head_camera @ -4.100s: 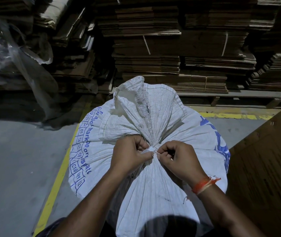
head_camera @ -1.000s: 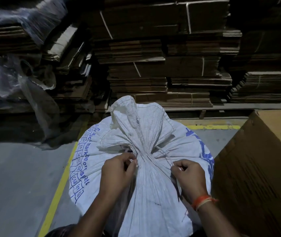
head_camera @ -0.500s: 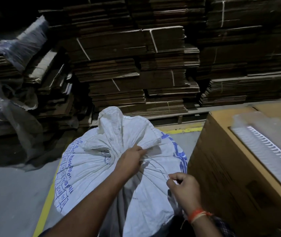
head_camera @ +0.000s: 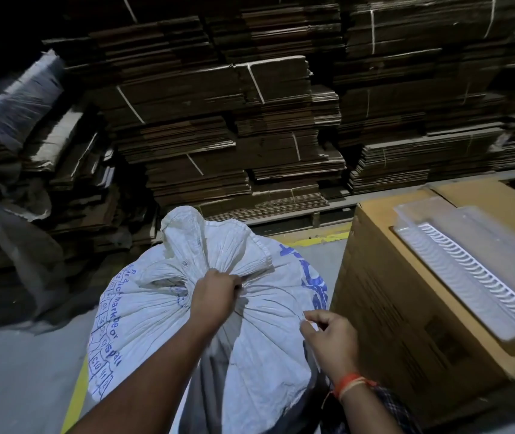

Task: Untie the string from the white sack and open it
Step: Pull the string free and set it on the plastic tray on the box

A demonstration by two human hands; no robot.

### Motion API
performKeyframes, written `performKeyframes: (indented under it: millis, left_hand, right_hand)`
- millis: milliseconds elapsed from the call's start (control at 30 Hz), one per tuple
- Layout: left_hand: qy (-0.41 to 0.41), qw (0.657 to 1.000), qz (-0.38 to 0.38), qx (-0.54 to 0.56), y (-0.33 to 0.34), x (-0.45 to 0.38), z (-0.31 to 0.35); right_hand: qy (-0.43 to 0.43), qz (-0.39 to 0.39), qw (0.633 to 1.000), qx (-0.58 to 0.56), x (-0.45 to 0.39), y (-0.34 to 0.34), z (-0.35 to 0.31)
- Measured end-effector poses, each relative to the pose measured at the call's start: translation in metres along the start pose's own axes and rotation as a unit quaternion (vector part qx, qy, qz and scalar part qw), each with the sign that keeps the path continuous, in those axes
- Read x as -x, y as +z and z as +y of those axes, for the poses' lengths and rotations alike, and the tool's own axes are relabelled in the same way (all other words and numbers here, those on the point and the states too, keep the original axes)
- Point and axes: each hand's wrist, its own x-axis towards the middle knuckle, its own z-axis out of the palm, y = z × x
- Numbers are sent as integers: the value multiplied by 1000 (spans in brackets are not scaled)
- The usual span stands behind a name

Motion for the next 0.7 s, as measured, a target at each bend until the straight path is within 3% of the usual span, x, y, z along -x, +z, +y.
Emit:
performKeyframes:
  millis: [200,433,567,700]
  left_hand:
    - [92,986,-27,139,-36,3,24]
    - [176,936,-154,263,-64,-6,35]
    - [235,934,-112,246,-69,-8,42]
    - [267,922,-37,278,-80,-23,79]
  right_hand:
    - [-21,21,999,18,0,-3,-4]
    - [-29,36,998,52,5,-23,-11]
    - [-63,43,993,85,15,-48,-26]
    - [-103,105,983,113,17,-96,-53]
